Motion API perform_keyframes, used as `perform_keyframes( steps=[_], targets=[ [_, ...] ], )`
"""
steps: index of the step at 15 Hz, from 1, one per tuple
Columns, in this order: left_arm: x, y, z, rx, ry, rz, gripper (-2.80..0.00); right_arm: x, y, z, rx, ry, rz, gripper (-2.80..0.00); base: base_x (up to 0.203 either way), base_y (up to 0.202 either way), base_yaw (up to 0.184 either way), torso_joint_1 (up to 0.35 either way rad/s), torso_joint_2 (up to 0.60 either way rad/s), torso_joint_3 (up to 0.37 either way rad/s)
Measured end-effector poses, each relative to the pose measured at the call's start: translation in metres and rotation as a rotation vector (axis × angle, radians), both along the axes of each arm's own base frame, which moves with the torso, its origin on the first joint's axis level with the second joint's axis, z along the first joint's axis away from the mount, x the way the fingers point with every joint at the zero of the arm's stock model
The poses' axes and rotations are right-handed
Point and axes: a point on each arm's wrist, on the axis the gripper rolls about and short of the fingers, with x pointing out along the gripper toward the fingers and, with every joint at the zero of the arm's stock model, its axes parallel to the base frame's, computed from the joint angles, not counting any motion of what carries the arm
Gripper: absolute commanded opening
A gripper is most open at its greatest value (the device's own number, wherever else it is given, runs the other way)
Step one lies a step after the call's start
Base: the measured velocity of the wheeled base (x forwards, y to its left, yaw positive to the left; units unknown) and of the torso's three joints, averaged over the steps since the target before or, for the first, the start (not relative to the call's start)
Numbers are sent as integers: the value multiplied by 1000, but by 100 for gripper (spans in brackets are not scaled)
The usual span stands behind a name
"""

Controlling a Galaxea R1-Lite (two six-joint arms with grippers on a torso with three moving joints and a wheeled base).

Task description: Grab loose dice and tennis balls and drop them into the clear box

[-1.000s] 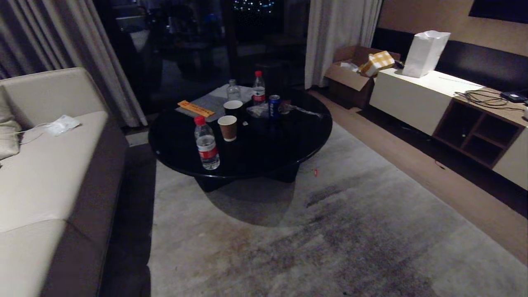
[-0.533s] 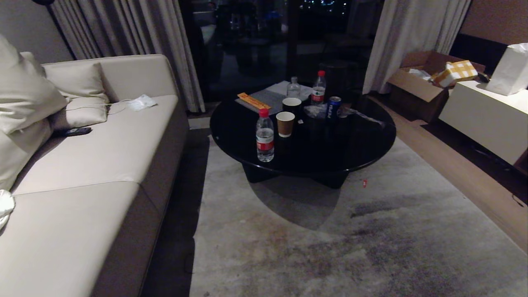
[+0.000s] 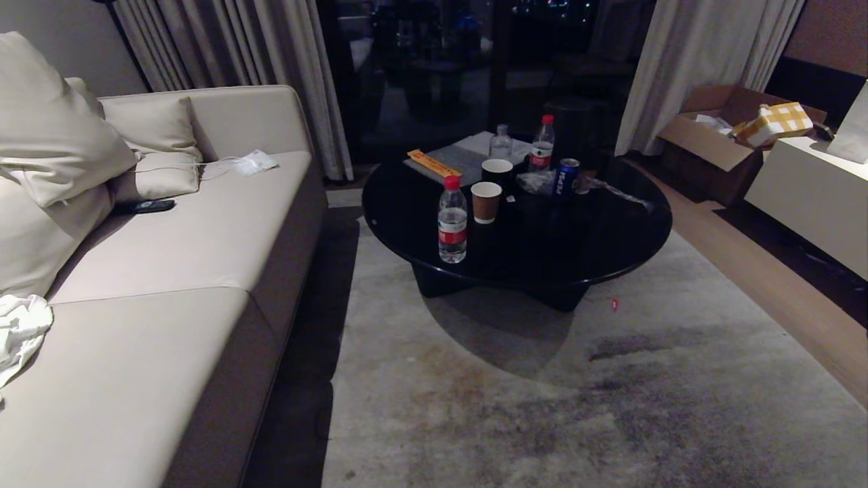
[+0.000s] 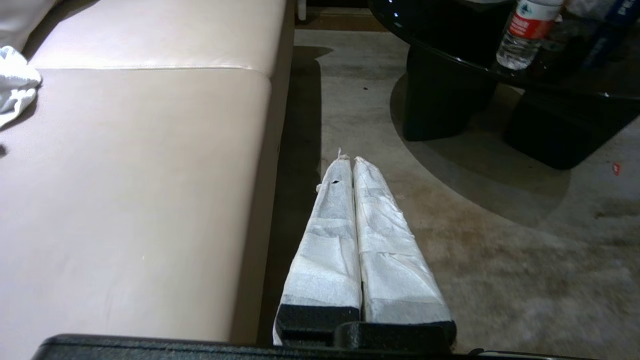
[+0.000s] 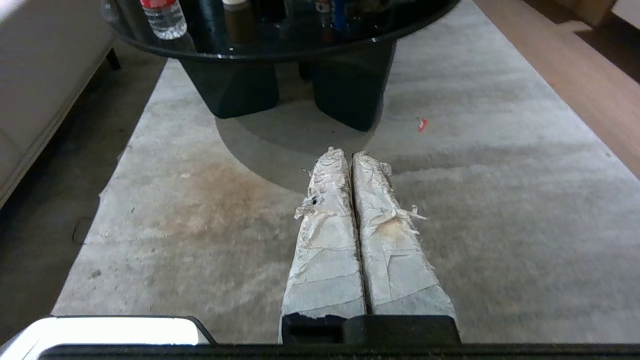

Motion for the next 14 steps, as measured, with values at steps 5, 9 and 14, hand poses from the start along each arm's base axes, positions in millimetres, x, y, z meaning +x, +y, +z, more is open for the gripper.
perform_keyframes(
  steps=[5,9,14],
  targets=[
    [0,0,0,0,0,0,-280,0,0,0,3,0,0,-280,-184,0,-1,3,-1,3],
    [0,0,0,1,0,0,-280,0,0,0,4,0,-1,-280,-183,0,0,2,3,5],
    [0,0,0,0,0,1,-280,0,0,0,4,1,0,-280,-185,0,-1,1,3,5]
  ],
)
